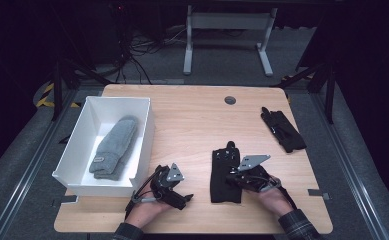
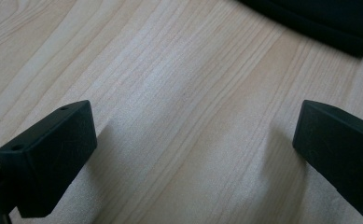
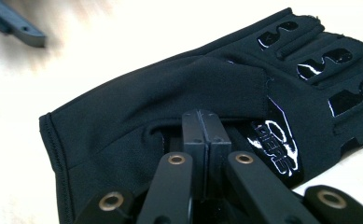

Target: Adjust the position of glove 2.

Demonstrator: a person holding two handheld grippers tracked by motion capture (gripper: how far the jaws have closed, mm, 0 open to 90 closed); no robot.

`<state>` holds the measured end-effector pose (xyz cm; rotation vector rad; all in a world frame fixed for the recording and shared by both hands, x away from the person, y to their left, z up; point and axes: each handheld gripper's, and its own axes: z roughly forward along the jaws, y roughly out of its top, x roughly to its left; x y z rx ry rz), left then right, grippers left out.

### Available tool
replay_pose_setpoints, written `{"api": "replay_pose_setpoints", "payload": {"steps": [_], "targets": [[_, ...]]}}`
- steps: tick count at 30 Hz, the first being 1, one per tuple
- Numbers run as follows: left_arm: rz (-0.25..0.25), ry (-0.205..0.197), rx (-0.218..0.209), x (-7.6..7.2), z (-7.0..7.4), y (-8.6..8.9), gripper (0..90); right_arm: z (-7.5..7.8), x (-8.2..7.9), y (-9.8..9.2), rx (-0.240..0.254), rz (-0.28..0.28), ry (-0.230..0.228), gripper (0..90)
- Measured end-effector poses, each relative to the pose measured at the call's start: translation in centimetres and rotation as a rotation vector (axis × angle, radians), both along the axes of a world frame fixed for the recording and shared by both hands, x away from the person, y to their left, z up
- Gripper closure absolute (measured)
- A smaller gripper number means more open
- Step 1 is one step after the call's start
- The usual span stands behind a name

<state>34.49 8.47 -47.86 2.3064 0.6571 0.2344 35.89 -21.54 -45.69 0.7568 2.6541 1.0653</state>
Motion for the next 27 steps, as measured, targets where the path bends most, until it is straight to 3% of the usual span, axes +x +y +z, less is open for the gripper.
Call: {"api": "replay_pose_setpoints", "payload": {"steps": [18,24,27], "targets": [[0.0,0.002,-0.001,0.0,0.0,0.0,0.0,-0.2,-1.9,4.9,0.017,0.118,0.012,90.0],[-0.001,0.002,0.002,0.0,0.0,0.0,0.0,0.3,-1.7,4.4,0.048,0.112,0.003,90.0],[-0.002,0.003,-0.001,0.0,0.0,0.0,0.0,1.2,-0.8,2.6,0.062,0.066,-0.029,90.0]]}}
